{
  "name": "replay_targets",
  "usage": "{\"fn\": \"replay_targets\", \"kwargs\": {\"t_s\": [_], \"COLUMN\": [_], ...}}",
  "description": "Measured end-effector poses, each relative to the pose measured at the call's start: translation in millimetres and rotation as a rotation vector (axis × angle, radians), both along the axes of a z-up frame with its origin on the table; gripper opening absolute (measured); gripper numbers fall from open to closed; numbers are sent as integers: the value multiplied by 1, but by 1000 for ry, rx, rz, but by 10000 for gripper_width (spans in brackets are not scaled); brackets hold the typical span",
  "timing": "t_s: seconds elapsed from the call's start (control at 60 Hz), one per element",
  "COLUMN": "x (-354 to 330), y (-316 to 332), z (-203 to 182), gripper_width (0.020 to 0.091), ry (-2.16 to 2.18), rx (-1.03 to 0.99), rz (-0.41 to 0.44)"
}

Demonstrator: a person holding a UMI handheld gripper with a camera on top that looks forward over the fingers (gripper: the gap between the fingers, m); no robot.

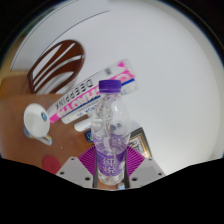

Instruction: Pour water

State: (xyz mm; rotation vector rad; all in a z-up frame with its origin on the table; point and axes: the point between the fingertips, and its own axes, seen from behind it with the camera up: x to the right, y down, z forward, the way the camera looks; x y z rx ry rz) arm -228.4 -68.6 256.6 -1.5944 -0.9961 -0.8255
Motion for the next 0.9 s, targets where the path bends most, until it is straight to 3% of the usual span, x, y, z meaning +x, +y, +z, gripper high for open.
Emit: {"fn": "replay_targets", "kwargs": {"t_s": [0.167, 0.367, 0.717, 0.9], "x": [6, 7, 5, 5], "y": [-7, -11, -11, -12], "z": [-14, -78, -172, -170], "gripper_width": [353, 353, 365, 392], "ry": [500, 886, 1069, 1104], "rx": [-83, -168, -211, -172], "rz": [-43, -68, -95, -53]}}
